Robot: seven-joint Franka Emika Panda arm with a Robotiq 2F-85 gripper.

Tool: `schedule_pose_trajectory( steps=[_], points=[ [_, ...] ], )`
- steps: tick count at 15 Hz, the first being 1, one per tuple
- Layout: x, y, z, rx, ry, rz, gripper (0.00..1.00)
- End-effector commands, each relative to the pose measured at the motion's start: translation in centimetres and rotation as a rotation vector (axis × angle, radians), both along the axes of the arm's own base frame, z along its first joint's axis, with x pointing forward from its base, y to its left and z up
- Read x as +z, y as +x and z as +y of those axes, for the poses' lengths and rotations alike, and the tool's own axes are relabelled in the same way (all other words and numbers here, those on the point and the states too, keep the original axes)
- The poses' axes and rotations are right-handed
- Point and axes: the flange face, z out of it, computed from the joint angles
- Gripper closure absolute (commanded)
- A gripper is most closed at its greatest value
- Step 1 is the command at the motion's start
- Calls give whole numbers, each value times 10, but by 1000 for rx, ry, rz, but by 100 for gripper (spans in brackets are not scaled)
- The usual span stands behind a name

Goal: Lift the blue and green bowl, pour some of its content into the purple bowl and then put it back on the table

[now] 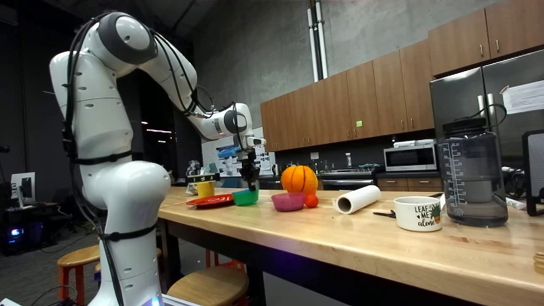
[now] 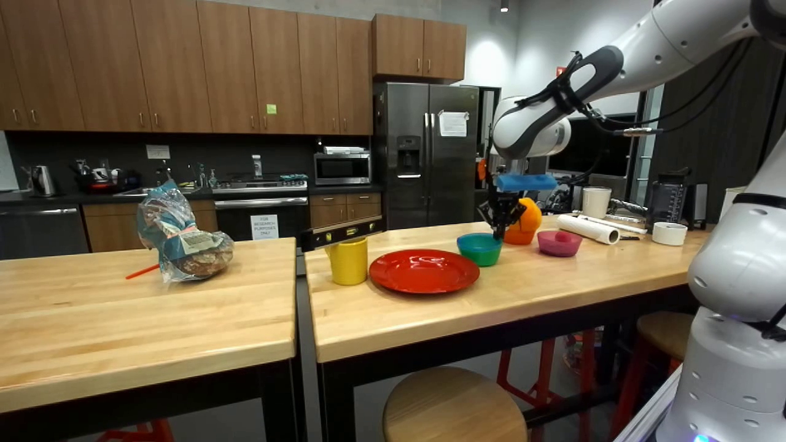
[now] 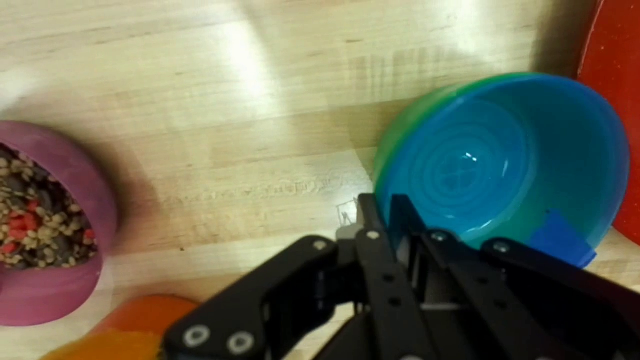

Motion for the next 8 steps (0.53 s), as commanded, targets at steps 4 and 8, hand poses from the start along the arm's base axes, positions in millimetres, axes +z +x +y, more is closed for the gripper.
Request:
schedule_pose_trajectory(
  steps=[4, 8],
  points=[
    [16, -15, -4, 4, -23, -20, 38],
    [36, -20, 5, 41, -67, -23, 11]
  ],
)
